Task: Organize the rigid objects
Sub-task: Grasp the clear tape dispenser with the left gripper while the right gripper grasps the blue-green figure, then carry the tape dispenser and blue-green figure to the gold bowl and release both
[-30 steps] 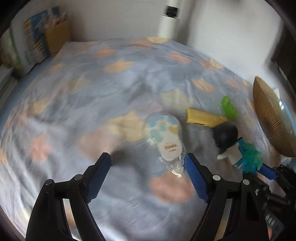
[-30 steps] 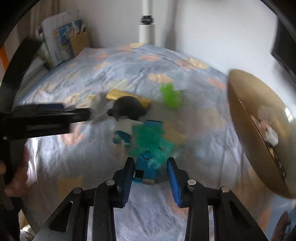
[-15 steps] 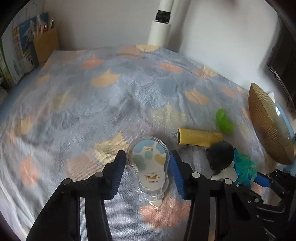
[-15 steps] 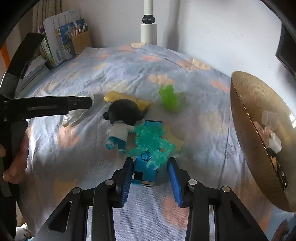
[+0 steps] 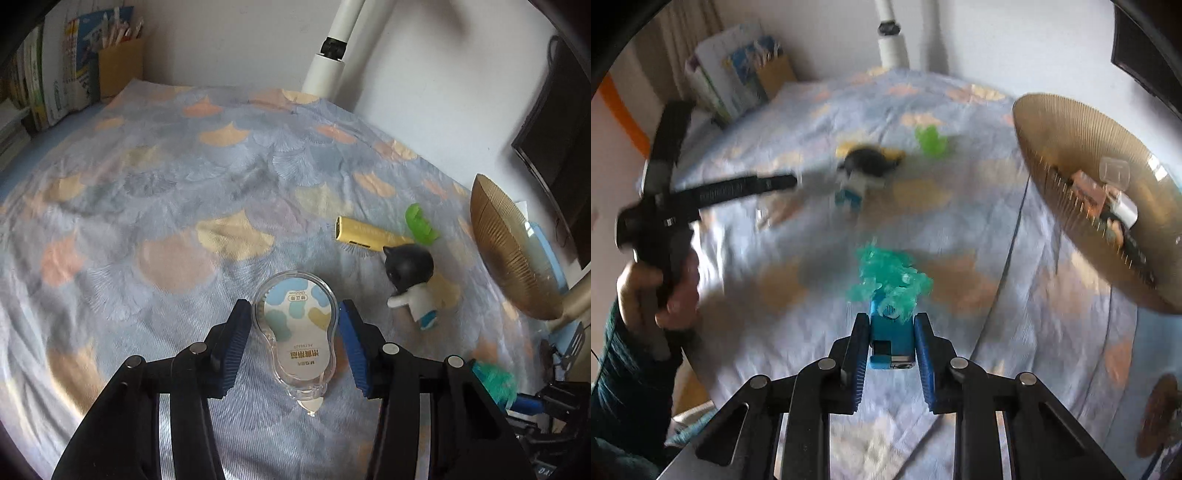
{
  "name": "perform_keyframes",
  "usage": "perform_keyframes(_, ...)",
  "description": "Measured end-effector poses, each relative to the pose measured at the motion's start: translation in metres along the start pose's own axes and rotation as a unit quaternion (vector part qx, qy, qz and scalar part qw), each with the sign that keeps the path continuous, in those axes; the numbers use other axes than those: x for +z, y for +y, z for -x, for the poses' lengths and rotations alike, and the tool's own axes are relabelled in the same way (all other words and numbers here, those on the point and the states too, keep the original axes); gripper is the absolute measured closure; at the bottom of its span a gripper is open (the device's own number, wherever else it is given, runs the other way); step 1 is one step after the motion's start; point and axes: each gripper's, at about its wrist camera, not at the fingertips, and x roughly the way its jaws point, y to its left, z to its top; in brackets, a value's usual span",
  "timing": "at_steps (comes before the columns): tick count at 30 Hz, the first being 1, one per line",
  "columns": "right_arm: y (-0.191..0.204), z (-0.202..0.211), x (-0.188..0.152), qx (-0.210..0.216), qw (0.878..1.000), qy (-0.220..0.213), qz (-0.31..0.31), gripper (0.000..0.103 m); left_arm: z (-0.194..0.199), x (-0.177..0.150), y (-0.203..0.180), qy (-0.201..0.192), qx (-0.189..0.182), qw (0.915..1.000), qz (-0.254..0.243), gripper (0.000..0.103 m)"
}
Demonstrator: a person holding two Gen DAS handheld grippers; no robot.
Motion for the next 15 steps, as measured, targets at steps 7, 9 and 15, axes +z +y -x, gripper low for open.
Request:
perform_keyframes(7, 0.0, -0.007, -0.019, -0.051, 0.998, 0.014, 0.02, 0.055, 0.0, -0.001, -0.002, -0.006, 0.003, 1.0, -0.007, 0.057)
perform_keyframes(9, 0.002, -0.003, -0.016, -0.058, 0.998, -0.006, 0.018, 0.04, 0.001, -0.002, -0.002, -0.01, 0.0, 0.9999, -0.008, 0.057)
perform_keyframes(15, 0.015, -0.004, 0.003, -0.071, 0.996, -0.036, 0.042, 0.04, 0.008, -0.004, 0.001, -0.022, -0.008, 0.9997, -0.001, 0.057)
